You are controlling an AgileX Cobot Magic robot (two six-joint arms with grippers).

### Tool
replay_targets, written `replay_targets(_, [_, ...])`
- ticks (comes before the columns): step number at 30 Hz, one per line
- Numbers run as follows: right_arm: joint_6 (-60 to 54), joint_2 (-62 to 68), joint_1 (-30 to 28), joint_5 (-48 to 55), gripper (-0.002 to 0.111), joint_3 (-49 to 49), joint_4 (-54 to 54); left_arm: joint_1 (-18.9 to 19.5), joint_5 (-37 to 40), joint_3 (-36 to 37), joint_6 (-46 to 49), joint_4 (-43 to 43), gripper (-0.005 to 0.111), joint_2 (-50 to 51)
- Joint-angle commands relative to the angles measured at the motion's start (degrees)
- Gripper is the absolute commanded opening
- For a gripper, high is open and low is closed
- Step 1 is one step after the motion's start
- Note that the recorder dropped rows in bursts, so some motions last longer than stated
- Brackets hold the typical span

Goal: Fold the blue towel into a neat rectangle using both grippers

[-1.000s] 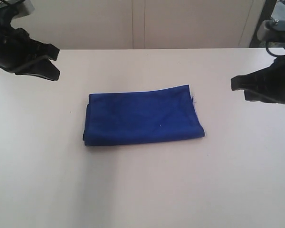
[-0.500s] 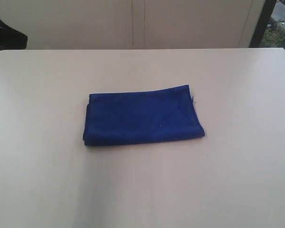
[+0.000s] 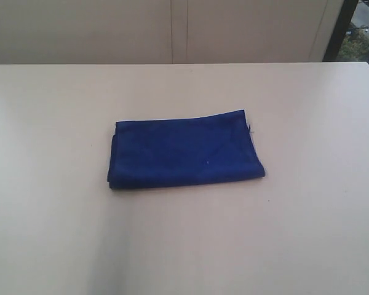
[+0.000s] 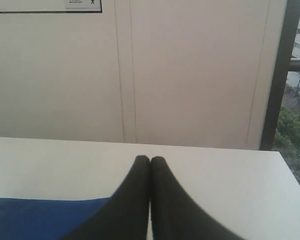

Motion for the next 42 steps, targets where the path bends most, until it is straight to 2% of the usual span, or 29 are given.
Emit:
replay_targets(1, [-0.64,-0.7,-0.55,-0.41,0.0,0.31,-0.34,0.05,0.52,0.26,0.12,-0.81,0.0,-0.43])
replay_targets(23, [-0.64,-1.74,-0.55,-0.26,0.0,0.31,-0.34,0.05,0.52,0.26,0.12,-0.81,0.0,-0.43])
replay_targets(42, [-0.64,-24.74,-0.55,0.67,0.0,0.31,-0.23,0.05,0.52,0.26,0.12,-0.81,0.0,-0.43])
